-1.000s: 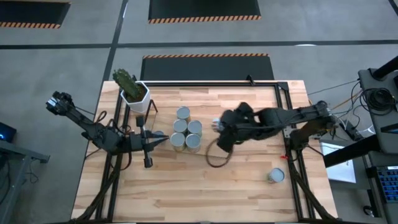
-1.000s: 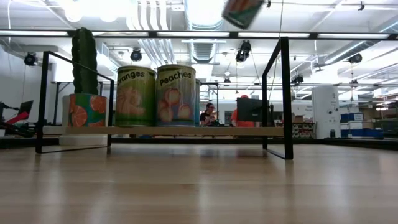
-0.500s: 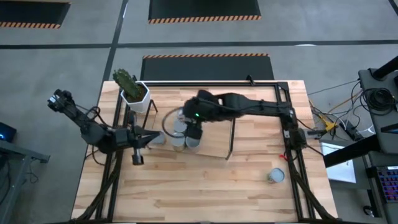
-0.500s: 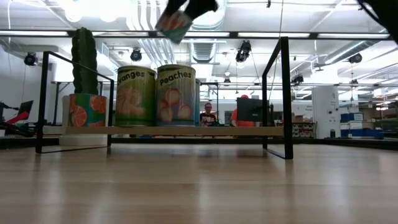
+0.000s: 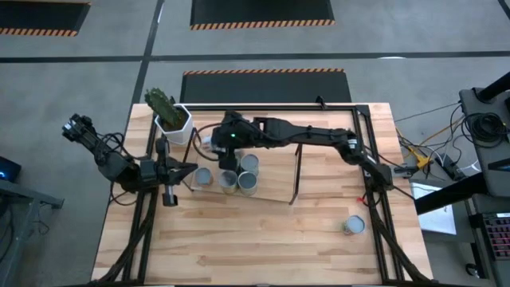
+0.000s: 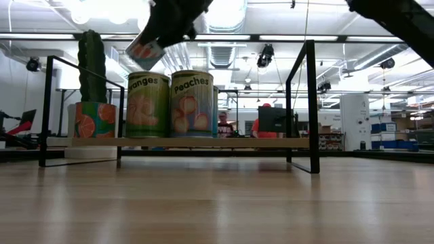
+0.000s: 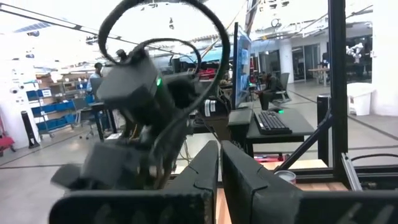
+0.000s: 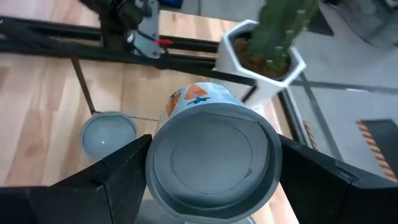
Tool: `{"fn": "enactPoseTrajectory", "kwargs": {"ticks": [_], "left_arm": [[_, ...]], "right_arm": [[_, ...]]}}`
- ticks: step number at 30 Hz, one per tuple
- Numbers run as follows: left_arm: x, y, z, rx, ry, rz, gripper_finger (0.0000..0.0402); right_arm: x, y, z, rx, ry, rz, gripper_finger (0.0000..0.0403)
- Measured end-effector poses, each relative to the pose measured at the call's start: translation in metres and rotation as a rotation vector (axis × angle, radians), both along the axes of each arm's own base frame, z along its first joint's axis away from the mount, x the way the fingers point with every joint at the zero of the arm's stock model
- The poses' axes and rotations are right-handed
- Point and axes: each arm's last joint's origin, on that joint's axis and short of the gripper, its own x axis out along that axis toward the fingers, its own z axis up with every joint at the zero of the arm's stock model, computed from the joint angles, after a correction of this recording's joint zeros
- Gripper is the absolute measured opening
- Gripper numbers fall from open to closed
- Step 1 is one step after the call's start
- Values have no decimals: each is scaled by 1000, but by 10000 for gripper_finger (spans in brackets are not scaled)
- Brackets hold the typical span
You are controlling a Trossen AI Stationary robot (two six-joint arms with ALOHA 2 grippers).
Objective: Pick and place cans onto a shelf
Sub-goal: Put the canned carrots on the shelf
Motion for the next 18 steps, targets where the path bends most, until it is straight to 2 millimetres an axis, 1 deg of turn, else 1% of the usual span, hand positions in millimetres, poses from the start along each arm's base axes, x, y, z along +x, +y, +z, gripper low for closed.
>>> {"fn": "enactPoseTrajectory", "kwargs": {"ticks": [3,6,9,13,15,18], "left_arm": [[0,0,-2,10,8,0,0],[-1,0,-3,12,11,1,0],[0,0,-4,12,19,18,0],[0,2,-6,12,44,70,0],[1,2,-8,13,60,97,0],[2,1,-9,14,66,110,0]], "right_arm": [[11,-2,-15,-21,3,33,302],[18,-1,-25,-45,5,52,302],[19,4,-24,-80,6,78,302],[12,23,-10,-166,7,156,302],[8,37,-4,-242,26,168,302],[-1,61,2,-388,99,139,302]]}}
